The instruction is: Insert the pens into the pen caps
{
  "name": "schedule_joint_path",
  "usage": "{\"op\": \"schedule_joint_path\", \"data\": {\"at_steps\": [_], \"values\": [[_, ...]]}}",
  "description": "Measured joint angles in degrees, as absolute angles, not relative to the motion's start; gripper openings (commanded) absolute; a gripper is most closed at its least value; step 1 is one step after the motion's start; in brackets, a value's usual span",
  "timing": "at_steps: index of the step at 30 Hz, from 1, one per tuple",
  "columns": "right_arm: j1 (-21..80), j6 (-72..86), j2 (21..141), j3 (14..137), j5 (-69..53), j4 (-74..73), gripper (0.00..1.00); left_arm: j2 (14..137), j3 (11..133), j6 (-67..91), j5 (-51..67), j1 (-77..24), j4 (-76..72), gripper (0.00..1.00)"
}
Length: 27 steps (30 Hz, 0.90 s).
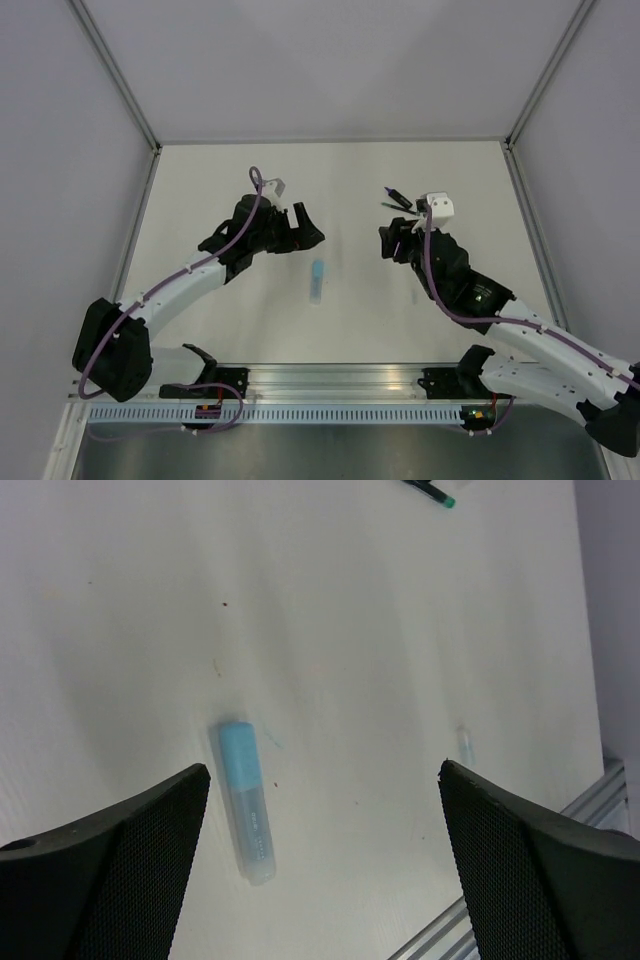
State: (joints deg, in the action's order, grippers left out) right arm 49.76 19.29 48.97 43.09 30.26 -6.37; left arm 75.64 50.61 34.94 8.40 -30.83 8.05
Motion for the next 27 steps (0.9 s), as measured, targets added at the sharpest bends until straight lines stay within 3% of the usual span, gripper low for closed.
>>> {"op": "schedule_joint_path", "data": {"at_steps": [6, 10, 21, 27], "values": [[36.56, 21.06, 58.11, 44.56, 31.05, -9.08, 0.62, 72.51, 41.25, 35.0, 11.22, -30.87, -0.01, 1.0], [25.85, 21.08, 72.16, 51.27, 22.5, -10.55, 0.61, 72.34, 38.04, 34.98, 10.72, -30.87, -1.21, 1.0], [14.13, 6.13, 96.84, 70.94, -4.01, -7.11, 0.63, 62.3, 33.87, 34.92, 7.01, -30.87, -5.89, 1.0], [9.08, -1.63, 105.67, 80.42, -9.93, -12.43, 0.63, 53.3, 30.09, 34.98, 3.97, -30.87, -7.77, 0.99]]}}
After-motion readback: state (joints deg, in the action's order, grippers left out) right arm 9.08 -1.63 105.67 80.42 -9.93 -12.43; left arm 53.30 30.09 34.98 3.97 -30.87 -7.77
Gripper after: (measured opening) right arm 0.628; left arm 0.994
